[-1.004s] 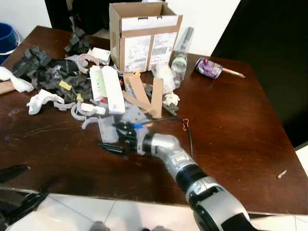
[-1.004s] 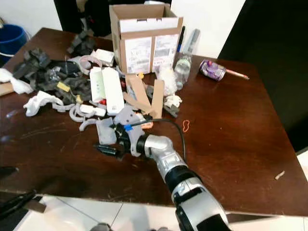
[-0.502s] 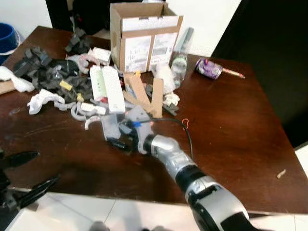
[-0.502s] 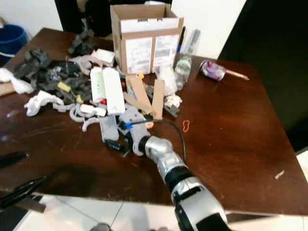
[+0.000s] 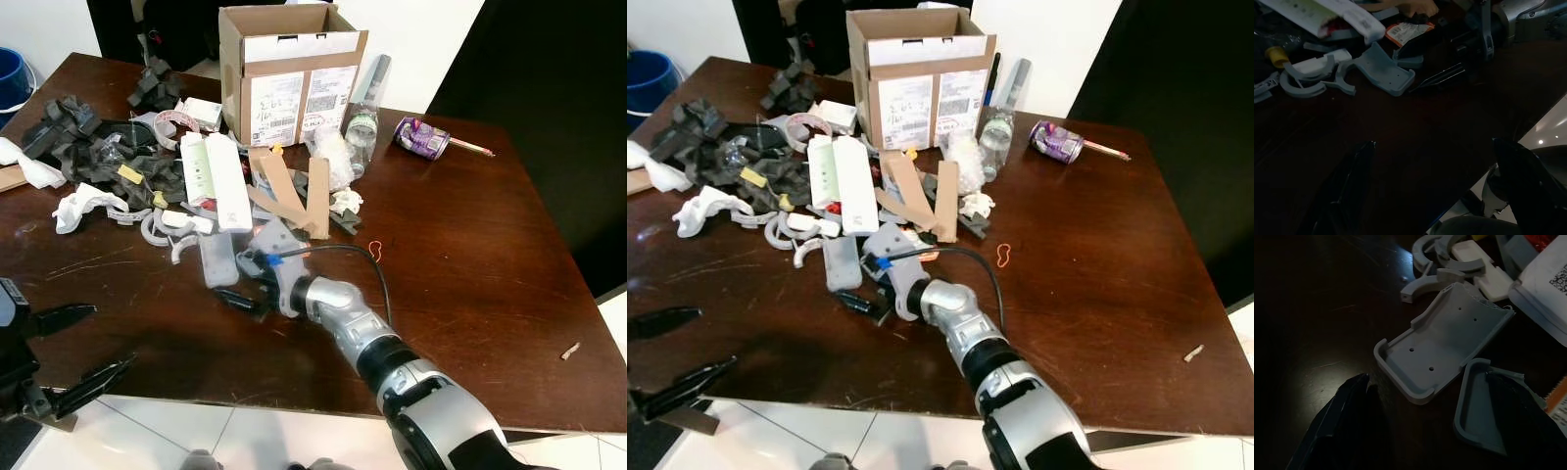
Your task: Picking trash to rubbish bin
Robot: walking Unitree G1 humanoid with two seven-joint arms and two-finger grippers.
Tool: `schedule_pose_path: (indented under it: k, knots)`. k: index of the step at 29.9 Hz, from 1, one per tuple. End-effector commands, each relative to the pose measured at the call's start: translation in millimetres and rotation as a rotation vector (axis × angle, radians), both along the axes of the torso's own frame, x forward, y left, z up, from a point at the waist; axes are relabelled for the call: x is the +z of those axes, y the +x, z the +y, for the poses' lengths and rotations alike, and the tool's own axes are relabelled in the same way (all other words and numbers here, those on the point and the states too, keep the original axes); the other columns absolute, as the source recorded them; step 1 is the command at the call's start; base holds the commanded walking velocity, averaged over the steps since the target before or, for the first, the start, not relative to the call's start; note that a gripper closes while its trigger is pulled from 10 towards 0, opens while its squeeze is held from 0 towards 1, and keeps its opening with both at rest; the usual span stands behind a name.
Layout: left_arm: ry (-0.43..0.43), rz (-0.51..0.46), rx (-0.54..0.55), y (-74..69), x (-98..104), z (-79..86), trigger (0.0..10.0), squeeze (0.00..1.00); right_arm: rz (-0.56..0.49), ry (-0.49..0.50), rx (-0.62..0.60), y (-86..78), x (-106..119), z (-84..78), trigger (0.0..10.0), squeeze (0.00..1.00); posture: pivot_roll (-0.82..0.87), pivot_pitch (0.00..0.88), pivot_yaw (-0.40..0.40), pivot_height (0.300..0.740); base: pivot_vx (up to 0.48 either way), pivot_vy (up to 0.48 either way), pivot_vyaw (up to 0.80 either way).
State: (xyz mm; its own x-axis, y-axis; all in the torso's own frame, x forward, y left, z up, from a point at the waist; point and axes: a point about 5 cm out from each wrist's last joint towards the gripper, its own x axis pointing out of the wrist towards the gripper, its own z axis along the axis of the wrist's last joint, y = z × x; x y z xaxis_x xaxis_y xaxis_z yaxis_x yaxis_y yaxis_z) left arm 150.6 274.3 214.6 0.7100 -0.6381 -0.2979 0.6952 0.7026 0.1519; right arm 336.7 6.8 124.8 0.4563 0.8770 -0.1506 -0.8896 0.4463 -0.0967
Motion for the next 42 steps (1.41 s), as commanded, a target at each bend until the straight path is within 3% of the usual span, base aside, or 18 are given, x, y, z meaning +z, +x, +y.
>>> schedule_pose_path:
  k: [1, 2, 3, 4, 5, 10, 17, 23, 35, 42]
  knots:
    - [0.015, 0.018, -0.015, -0.5, -1.8, -2.8, 10.0, 0.00, 0.067, -0.031, 0.001, -4.8, -15.8, -3.5, 10.0, 0.00, 0.34, 0.173, -0.138, 0.740, 0.000, 0.000, 0.00]
    - [0.014, 0.017, -0.015, -0.4, -2.1, -3.3, 10.0, 0.00, 0.053, -0.048, -0.008, -2.4, -14.8, -6.4, 9.7, 0.00, 0.34, 0.173, -0.138, 0.740, 0.000, 0.000, 0.00]
    - [0.013, 0.015, -0.016, -0.2, -2.3, -4.1, 10.0, 0.00, 0.035, -0.073, -0.020, -0.3, -14.6, -9.1, 4.9, 0.00, 0.34, 0.173, -0.139, 0.740, 0.000, 0.000, 0.00]
    - [0.013, 0.015, -0.016, -0.2, -2.3, -4.1, 10.0, 0.00, 0.035, -0.073, -0.020, -0.3, -14.6, -9.1, 4.9, 0.00, 0.34, 0.173, -0.139, 0.740, 0.000, 0.000, 0.00]
    - [0.011, 0.012, -0.018, 0.2, -2.3, -5.3, 10.0, 0.00, 0.015, -0.104, -0.041, 2.2, -14.8, -12.2, 0.2, 0.00, 0.34, 0.172, -0.142, 0.740, 0.000, 0.000, 0.00]
    - [0.008, 0.004, -0.024, 0.8, -1.7, -7.8, 10.0, 0.00, -0.025, -0.201, -0.072, 4.5, -19.0, -16.3, 0.0, 0.00, 0.34, 0.172, -0.143, 0.740, 0.000, 0.000, 0.00]
    - [0.007, -0.001, -0.029, 1.4, -1.5, -9.7, 10.0, 0.00, -0.053, -0.251, -0.065, 4.7, -19.3, -16.4, 0.0, 0.00, 0.34, 0.175, -0.141, 0.740, 0.000, 0.000, 0.00]
    - [0.009, -0.027, -0.043, 7.5, 0.1, -14.2, 10.0, 0.00, -0.079, -0.282, -0.111, 12.0, -15.6, -25.9, 0.0, 0.00, 0.34, 0.177, -0.137, 0.740, 0.000, 0.000, 0.00]
    - [0.002, -0.101, -0.086, 21.4, 6.9, -27.3, 10.0, 0.00, 0.024, -0.032, -0.109, 22.1, 3.9, -48.7, 0.0, 0.00, 0.33, 0.177, -0.128, 0.740, 0.000, 0.000, 0.00]
    - [0.008, -0.134, -0.114, 31.3, 10.1, -32.8, 10.0, 0.00, 0.075, 0.310, 0.022, 24.9, 34.3, -78.7, 0.0, 0.00, 0.33, 0.177, -0.119, 0.740, 0.000, 0.000, 0.00]
